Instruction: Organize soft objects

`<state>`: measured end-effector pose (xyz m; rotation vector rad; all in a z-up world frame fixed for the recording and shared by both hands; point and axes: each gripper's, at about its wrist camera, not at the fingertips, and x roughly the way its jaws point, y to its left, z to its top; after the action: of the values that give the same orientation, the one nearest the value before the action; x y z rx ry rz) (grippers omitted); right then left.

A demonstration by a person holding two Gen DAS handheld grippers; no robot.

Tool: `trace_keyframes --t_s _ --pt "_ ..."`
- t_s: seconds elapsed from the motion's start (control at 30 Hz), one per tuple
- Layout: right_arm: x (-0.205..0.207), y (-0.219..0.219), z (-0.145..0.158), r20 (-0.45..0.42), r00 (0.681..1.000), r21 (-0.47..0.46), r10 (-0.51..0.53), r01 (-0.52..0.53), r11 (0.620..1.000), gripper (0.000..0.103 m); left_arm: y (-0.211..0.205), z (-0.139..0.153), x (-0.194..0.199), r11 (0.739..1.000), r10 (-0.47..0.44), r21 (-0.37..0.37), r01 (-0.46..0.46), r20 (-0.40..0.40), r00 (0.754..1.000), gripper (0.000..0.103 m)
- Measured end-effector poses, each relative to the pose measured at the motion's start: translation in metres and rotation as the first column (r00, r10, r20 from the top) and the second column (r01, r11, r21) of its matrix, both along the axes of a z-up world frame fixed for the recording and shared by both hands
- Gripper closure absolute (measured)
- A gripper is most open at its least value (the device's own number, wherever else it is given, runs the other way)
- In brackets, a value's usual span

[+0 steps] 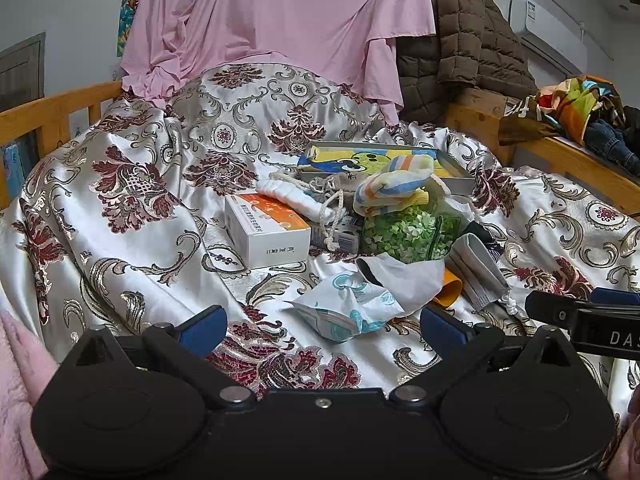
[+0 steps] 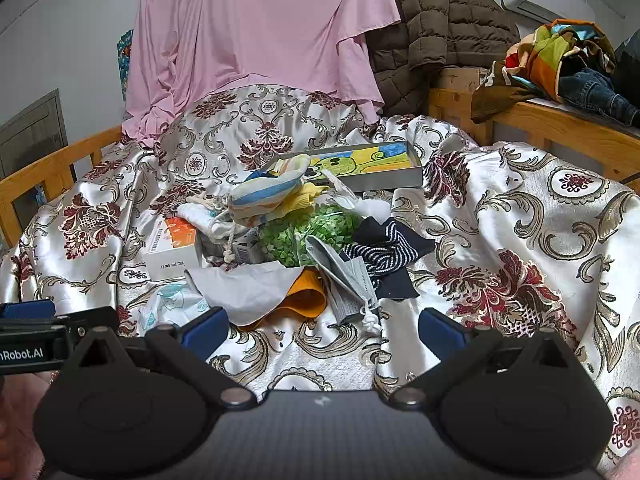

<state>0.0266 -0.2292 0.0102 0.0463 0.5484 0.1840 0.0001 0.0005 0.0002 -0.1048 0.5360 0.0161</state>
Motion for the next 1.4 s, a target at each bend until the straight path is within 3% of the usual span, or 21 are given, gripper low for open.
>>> trace_keyframes --t_s 0.9,1.4 --pt "0.003 0.000 -0.004 -0.010 1.000 0.007 0.002 -0.002 1.000 0.000 0.001 0.000 0.002 1.000 0.020 0.000 -0.020 -0.021 1.000 0.001" --pt "0.032 0.010 0.000 0.047 0.988 -0.085 0.146 -0.142 0.986 0.000 0.012 0.000 0.037 0.999 0.049 -0.017 -0.051 -0.096 0.994 0.001"
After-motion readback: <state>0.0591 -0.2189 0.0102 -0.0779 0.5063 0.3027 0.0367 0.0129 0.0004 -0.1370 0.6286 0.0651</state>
